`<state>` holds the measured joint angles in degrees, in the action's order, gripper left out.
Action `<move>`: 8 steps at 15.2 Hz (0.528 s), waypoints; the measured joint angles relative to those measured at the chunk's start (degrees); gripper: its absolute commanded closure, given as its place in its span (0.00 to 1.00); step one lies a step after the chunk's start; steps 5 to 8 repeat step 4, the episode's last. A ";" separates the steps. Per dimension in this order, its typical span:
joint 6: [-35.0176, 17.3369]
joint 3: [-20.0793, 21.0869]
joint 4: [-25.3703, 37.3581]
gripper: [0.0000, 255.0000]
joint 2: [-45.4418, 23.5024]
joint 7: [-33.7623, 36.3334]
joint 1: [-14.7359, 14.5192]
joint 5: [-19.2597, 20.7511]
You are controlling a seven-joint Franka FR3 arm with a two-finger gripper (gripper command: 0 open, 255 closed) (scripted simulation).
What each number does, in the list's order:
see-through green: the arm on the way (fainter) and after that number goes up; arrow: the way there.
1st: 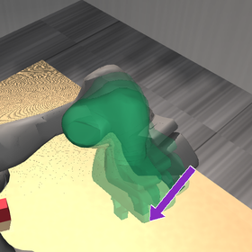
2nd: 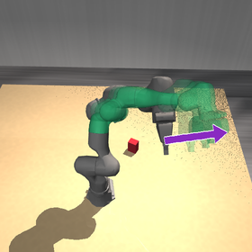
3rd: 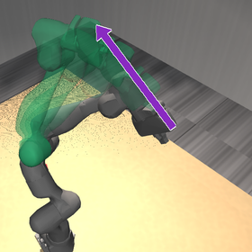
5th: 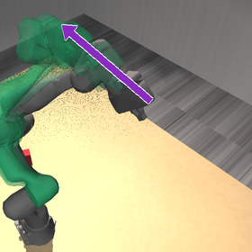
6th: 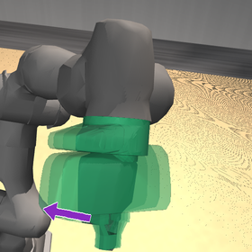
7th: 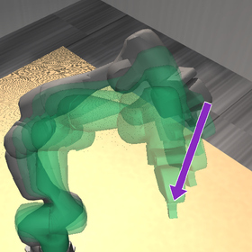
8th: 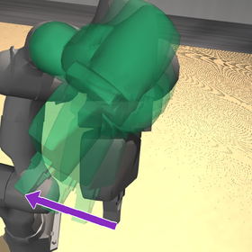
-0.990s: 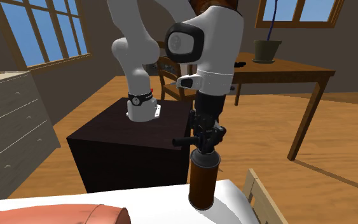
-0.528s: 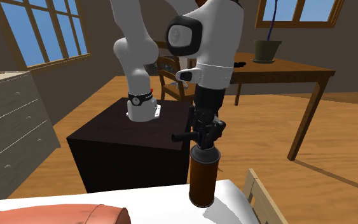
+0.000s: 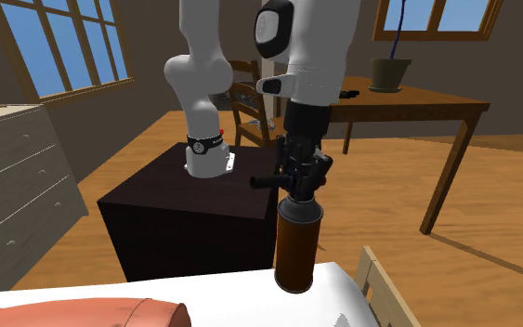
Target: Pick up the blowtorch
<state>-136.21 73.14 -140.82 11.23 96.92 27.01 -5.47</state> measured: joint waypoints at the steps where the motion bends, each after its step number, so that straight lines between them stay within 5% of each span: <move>1: 0.78 -1.17 0.22 1.00 0.94 -0.88 -1.14 -1.12; 4: 3.15 -4.12 0.98 1.00 3.40 -2.96 -3.94 -3.78; 8: 3.15 -4.12 0.98 1.00 3.40 -2.96 -3.94 -3.78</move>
